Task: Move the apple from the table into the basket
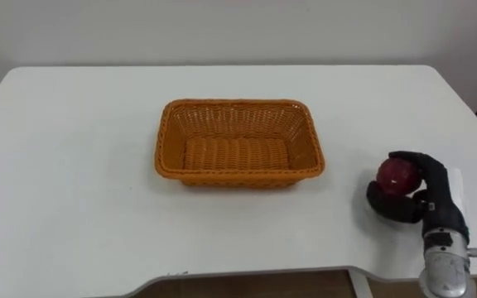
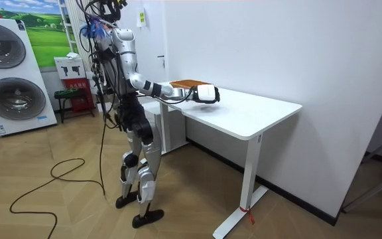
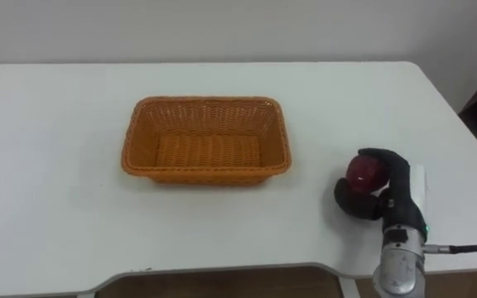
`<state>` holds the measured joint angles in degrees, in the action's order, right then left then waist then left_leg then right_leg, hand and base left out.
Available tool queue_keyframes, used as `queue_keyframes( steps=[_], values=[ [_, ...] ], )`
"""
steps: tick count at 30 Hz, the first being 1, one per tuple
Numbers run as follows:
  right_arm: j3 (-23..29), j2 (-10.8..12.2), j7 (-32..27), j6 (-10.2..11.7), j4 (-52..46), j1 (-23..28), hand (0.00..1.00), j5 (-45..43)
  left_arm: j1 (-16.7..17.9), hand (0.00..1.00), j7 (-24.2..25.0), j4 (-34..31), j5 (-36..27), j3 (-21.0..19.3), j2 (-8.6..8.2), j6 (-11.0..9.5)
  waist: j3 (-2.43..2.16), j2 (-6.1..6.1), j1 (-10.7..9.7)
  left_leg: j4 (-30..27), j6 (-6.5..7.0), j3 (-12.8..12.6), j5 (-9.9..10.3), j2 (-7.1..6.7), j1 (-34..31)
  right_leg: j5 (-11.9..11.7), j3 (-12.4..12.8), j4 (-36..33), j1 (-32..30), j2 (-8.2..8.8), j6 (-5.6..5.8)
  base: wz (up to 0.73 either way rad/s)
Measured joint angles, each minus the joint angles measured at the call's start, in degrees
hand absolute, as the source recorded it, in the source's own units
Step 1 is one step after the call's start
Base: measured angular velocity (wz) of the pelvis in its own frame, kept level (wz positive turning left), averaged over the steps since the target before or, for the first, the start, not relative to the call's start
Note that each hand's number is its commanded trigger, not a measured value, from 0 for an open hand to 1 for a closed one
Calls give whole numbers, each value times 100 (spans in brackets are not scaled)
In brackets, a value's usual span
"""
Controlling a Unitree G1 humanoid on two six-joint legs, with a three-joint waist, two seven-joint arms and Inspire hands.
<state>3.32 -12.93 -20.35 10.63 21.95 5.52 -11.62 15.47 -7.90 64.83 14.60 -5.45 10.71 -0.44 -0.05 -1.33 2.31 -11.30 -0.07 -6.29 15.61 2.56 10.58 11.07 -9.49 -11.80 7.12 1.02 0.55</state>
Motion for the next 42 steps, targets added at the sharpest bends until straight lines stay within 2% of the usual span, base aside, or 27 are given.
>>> queue_keyframes(
  steps=[4,9,12,16,20,25,31,33,34,37,42],
  values=[
    [-9,-3,7,-8,-251,-104,100,208,-52,0,12,-24,14,4,-2,1,17,-42,108,-1,1,0,0,-2,-37,0,-5,1,-31,5,0,0],
    [-182,-52,48,-28,-323,-570,100,213,-55,0,15,-66,7,9,-1,4,39,-109,136,-11,1,4,-1,-1,-133,-1,4,-9,-125,-1,0,0],
    [-228,-63,48,-77,-762,-607,100,217,-38,0,8,-60,9,11,-1,25,44,-98,235,-1,1,27,-1,-2,-143,-2,-13,7,-122,-2,0,1],
    [-414,-119,51,-88,-1172,-810,100,216,-22,0,0,-60,11,20,0,53,49,-81,259,10,0,101,-1,-2,-157,-1,-76,22,-111,2,0,8],
    [-537,-121,60,-88,-1175,-1086,100,233,-48,0,8,-60,16,87,16,54,47,-80,280,50,4,179,-4,-3,-146,-1,-126,27,-95,5,0,8],
    [-698,-121,176,-91,-1172,-1134,100,238,-39,0,27,-64,84,148,21,107,42,-88,302,60,5,219,-6,-16,-126,-3,-167,135,-13,10,3,5],
    [-835,-203,533,-317,-1167,-1202,100,319,-94,0,214,-108,130,231,23,166,41,-92,408,62,3,234,-7,-11,-136,-3,-212,134,-14,11,3,0],
    [-899,-240,655,-329,-1167,-1234,71,329,-100,0,262,-160,130,230,21,177,39,-100,461,59,3,234,-7,-11,-138,-3,-220,130,-14,15,3,0],
    [-905,-240,724,-329,-1167,-1258,0,329,-112,0,291,-186,130,226,21,180,38,-102,500,58,3,235,-7,-11,-137,-3,-220,128,-14,17,3,0],
    [-931,-240,825,-399,-1166,-1346,0,331,-147,0,368,-194,128,225,22,183,35,-120,583,56,3,243,-7,-14,-137,-3,-222,127,-11,21,3,1],
    [-1051,-244,916,-468,-1148,-1413,0,335,-150,0,370,-198,128,227,22,263,35,-164,593,49,4,336,-8,-21,-135,-3,-304,128,38,32,3,9]
  ],
)
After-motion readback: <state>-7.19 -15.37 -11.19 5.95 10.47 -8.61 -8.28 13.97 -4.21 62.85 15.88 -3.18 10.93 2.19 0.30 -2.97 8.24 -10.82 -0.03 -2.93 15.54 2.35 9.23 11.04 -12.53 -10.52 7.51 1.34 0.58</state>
